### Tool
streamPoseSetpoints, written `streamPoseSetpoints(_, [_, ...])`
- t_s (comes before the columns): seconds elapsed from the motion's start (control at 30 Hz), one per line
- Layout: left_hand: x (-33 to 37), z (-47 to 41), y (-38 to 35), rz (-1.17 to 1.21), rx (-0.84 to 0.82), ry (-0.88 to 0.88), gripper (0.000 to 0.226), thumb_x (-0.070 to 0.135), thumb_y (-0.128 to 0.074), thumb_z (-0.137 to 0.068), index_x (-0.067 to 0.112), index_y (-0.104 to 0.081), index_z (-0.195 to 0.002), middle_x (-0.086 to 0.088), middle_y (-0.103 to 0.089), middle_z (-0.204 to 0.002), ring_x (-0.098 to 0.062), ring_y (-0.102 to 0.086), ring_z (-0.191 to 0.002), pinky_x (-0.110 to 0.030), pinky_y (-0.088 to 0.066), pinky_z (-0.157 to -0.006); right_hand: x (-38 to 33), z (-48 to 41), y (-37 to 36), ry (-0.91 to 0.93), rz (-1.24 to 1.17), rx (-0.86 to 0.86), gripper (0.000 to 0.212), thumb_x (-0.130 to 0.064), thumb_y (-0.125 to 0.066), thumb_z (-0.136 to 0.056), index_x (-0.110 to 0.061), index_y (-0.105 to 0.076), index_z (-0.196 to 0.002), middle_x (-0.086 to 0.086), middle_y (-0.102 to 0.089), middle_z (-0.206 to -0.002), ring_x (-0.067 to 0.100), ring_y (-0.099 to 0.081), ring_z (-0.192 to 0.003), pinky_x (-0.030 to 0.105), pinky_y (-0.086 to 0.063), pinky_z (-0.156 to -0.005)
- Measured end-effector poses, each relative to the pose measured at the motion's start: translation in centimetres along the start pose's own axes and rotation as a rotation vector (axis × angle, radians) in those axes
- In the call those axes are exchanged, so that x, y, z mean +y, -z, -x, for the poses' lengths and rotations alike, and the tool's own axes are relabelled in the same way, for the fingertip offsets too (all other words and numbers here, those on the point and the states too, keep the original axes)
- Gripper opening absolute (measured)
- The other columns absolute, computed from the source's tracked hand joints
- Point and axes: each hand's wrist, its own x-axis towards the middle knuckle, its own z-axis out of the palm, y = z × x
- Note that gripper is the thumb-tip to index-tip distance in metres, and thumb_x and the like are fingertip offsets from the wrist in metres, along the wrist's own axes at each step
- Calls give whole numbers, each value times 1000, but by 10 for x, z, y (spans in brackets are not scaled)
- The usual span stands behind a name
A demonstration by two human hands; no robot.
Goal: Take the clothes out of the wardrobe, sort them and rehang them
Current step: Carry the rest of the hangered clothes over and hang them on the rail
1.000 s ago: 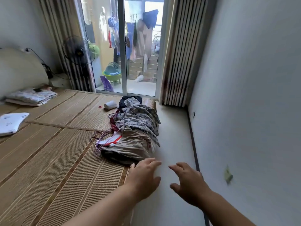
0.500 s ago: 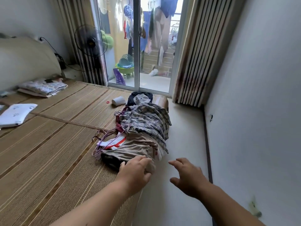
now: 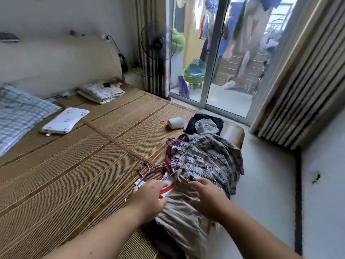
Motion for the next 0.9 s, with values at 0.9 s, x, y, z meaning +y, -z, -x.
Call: streamPoseSetpoints(0.9, [-122,-274,-118,146,131,806,56,36,-52,-82,38,-43,-137,13,-46,-139,-12,-47,-125,-27,-38,-100,95,-443,-151,406,86,-471,73,-33,-57,-82,-28,-21,-146,0,-39,-142,21,-46,-124,37,-43,-101])
